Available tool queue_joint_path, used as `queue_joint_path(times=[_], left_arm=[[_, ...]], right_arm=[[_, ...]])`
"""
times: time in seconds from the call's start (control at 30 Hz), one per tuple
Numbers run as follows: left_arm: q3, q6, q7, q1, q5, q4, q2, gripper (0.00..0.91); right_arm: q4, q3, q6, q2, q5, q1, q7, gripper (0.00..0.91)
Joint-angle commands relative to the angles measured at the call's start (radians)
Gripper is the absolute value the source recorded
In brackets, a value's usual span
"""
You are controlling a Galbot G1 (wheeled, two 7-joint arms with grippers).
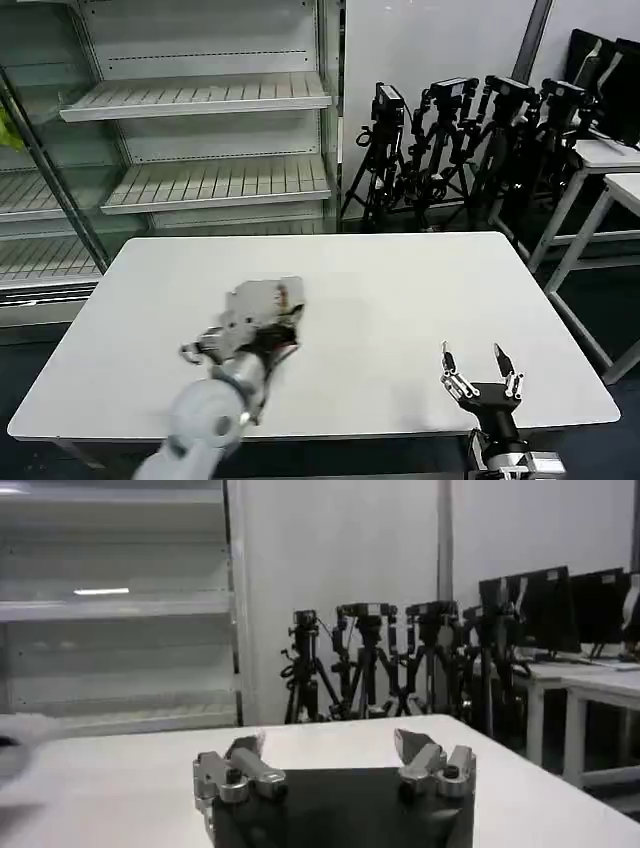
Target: Fold and organize the clothes.
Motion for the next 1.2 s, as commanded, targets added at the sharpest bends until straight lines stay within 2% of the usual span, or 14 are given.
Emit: queue_joint_path(times=[0.03,0.1,0.3,0.57,0.77,0.9,0.93,1.07,1.2], left_arm=[[0.267,-0.016,-0.007,-0.205,0.215,0.284,-0.285,0.353],[0.271,-0.014,-0.001,-0.203,0.22,0.284,-0.283,0.907],[0.259,-0.07,0.064,-0.188,0.278,0.249,-0.256,0.907],[0.245,-0.188,0.184,-0.071,0.478,0.102,-0.127,0.907],[0.091,-0.193,0.178,0.085,0.465,-0.091,-0.044,0.907],[-0.088,-0.273,0.173,0.242,0.529,-0.187,-0.006,0.907],[-0.127,-0.302,0.171,0.287,0.542,-0.2,-0.002,0.907],[-0.216,-0.366,0.174,0.439,0.597,-0.251,-0.007,0.907],[-0.284,-0.401,0.17,0.494,0.609,-0.282,-0.03,0.907]], right_arm=[[-0.023,-0.014,-0.001,-0.005,-0.004,0.027,0.001,0.907],[-0.024,-0.015,-0.005,-0.006,0.0,0.033,0.002,0.907],[-0.023,-0.018,-0.015,-0.007,0.002,0.048,0.004,0.907],[-0.021,0.0,-0.036,-0.013,-0.006,0.059,0.006,0.907],[-0.014,-0.006,-0.04,-0.006,-0.016,0.074,0.008,0.907],[-0.018,-0.009,-0.029,-0.002,-0.015,0.089,0.012,0.907],[-0.019,-0.011,-0.002,-0.003,-0.015,0.089,0.015,0.907],[0.005,-0.014,-0.024,-0.009,-0.031,0.081,0.02,0.907],[0.006,-0.017,-0.029,-0.013,-0.058,0.079,0.018,0.907]])
